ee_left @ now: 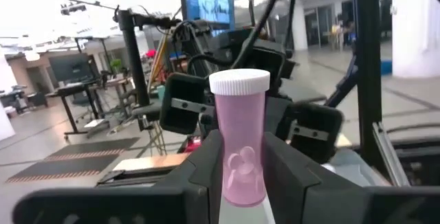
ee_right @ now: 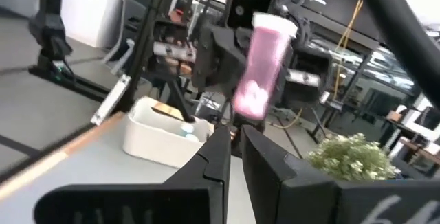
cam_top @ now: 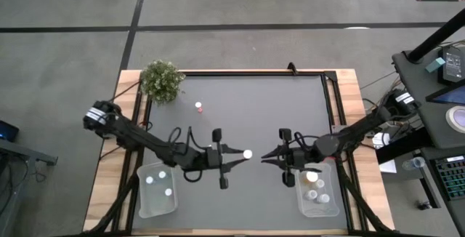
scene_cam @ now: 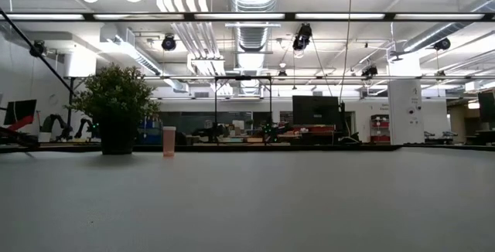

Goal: Pick and place medicine bottles into bin by pill shape (circle, oval)
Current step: Put the pink tablet bottle into the gray bin

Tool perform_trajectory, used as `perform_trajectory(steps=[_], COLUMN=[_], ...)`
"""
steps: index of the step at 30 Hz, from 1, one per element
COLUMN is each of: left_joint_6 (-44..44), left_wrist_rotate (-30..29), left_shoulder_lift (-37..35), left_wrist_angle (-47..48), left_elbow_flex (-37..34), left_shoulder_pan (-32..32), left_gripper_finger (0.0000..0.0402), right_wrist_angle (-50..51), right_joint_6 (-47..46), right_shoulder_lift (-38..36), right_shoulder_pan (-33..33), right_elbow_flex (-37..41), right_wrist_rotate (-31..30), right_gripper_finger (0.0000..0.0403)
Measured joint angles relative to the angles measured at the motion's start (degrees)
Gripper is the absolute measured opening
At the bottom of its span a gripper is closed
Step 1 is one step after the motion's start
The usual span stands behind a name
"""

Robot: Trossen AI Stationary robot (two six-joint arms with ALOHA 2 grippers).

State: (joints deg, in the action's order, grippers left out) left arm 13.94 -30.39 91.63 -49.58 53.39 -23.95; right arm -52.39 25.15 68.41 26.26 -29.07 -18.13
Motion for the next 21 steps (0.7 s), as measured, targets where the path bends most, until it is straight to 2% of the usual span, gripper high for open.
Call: perform_trajectory(steps=[5, 10, 14, 21], left_joint_6=[0.0, 0.0, 0.2, 0.0], left_wrist_rotate=[0.9, 1.0, 1.0, 1.4], left_shoulder_lift=[1.9, 1.9, 1.8, 2.7], left_wrist_angle=[-4.0, -4.1, -4.0, -4.1], left_elbow_flex=[0.0, 0.1, 0.2, 0.2], left_shoulder_pan=[0.2, 0.4, 0.5, 1.1], left_gripper_finger=[0.0066, 0.0066, 0.0066, 0.0066], right_wrist_angle=[5.2, 12.3, 12.7, 12.9], right_joint_6=[-7.5, -11.3, -14.1, -14.1], right_shoulder_lift=[-0.7, -1.6, -1.4, -0.8], right_shoulder_pan=[0.0, 0.0, 0.0, -0.1], right_elbow_flex=[-3.0, -5.6, -6.9, -7.0], right_wrist_rotate=[-0.6, -0.9, -6.0, -5.9], right_gripper_finger=[0.0045, 0.0095, 0.0138, 0.0181])
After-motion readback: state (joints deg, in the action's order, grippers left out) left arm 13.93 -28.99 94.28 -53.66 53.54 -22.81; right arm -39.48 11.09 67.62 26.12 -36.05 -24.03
